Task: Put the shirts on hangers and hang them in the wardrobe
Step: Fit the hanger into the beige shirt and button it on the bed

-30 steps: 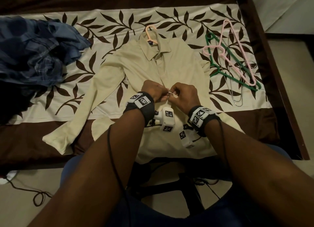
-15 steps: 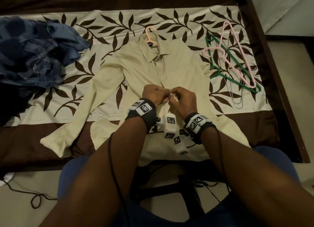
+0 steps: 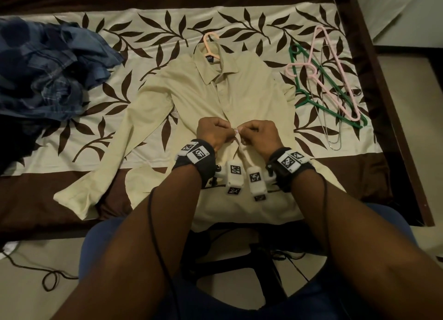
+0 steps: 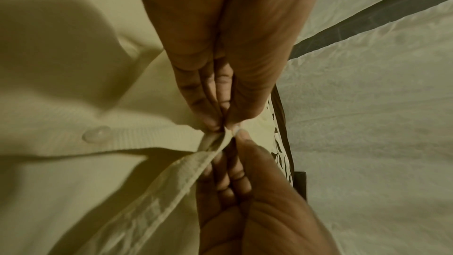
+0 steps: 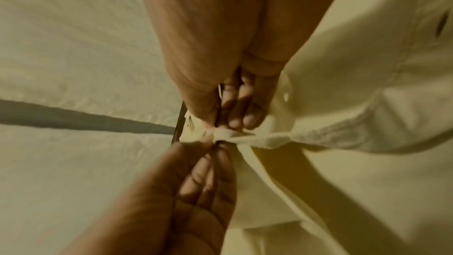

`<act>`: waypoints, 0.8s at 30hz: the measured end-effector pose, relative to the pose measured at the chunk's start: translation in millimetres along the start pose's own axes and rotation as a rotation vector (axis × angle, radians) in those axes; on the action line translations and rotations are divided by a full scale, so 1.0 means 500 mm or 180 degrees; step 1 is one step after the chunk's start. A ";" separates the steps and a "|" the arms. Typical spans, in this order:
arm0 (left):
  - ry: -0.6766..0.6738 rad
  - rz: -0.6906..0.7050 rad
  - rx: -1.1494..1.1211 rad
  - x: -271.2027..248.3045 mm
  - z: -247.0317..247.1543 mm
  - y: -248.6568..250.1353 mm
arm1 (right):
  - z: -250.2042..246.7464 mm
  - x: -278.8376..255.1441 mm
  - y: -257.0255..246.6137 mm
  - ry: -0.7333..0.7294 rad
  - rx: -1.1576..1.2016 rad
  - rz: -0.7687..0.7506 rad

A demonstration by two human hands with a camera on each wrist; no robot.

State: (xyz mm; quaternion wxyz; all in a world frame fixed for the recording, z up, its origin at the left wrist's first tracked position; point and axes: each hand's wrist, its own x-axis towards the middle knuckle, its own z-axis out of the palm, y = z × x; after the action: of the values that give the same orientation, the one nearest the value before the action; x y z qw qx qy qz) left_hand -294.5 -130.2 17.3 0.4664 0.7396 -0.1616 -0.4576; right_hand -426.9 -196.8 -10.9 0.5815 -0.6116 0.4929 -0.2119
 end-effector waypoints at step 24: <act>-0.0110 0.0677 0.2318 -0.111 -0.032 -0.196 | 0.002 -0.148 0.097 -0.0404 -0.3797 -0.0736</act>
State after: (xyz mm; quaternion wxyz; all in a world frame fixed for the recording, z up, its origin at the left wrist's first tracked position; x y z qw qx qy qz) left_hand -328.9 -34.5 -33.2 0.2152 0.8282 -0.3974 -0.3315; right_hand -474.9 -125.7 -32.4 0.1402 -0.8928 0.4213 0.0759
